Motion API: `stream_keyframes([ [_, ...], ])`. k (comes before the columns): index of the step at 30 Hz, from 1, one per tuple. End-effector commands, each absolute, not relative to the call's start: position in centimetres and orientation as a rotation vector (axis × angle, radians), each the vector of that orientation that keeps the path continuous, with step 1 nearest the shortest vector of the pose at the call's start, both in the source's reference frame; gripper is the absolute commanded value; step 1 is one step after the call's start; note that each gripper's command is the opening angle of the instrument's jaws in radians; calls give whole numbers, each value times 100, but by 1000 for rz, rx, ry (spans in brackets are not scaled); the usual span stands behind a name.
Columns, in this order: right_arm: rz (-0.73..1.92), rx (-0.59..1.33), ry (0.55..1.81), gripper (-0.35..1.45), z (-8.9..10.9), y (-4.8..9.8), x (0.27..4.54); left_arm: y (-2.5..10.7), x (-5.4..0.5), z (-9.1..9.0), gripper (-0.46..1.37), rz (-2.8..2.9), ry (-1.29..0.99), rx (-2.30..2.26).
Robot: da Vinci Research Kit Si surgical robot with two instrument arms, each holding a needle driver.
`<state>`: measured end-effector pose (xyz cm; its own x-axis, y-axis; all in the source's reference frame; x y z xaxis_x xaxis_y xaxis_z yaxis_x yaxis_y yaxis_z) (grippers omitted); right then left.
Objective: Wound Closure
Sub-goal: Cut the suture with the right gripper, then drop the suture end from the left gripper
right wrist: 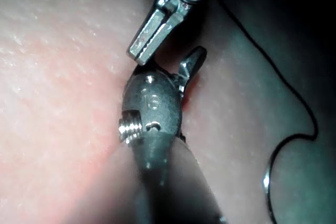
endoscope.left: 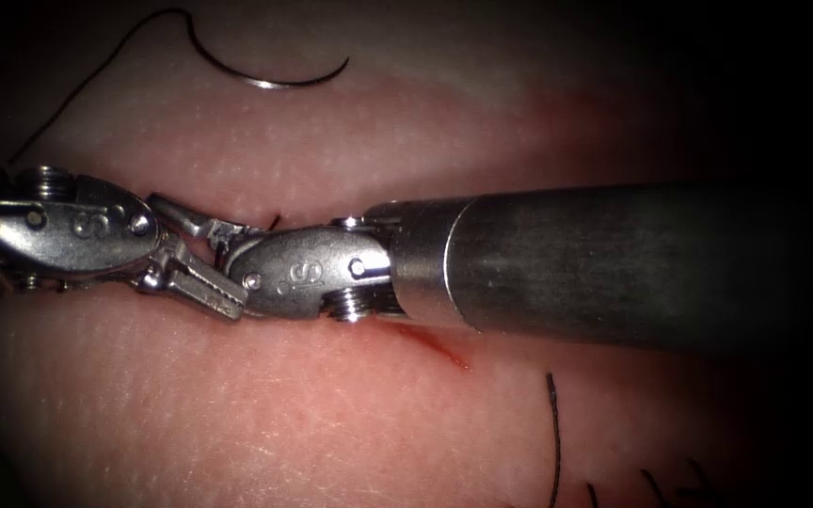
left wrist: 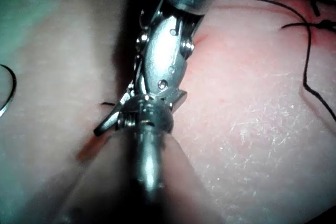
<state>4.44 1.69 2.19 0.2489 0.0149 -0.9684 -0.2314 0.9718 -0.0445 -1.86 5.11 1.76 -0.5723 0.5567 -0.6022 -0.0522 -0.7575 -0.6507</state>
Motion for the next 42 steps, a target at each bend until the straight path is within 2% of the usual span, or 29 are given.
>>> stream_keyframes([
  [1,164,-187,1312,116,220,169,442,512,-185,176,-35,2358,-840,-1200],
  [14,155,-170,1322,119,219,174,405,506,-180,174,-35,2362,-842,-1214],
  [20,187,-188,1286,119,218,187,377,497,-187,170,-35,2356,-799,-1279],
  [31,268,-244,1188,115,232,224,285,468,-235,161,-35,2343,-678,-1392],
  [36,298,-274,1170,114,236,230,263,458,-264,160,-35,2320,-658,-1426],
  [42,317,-292,1142,115,236,230,256,439,-299,159,-35,2307,-662,-1458],
])
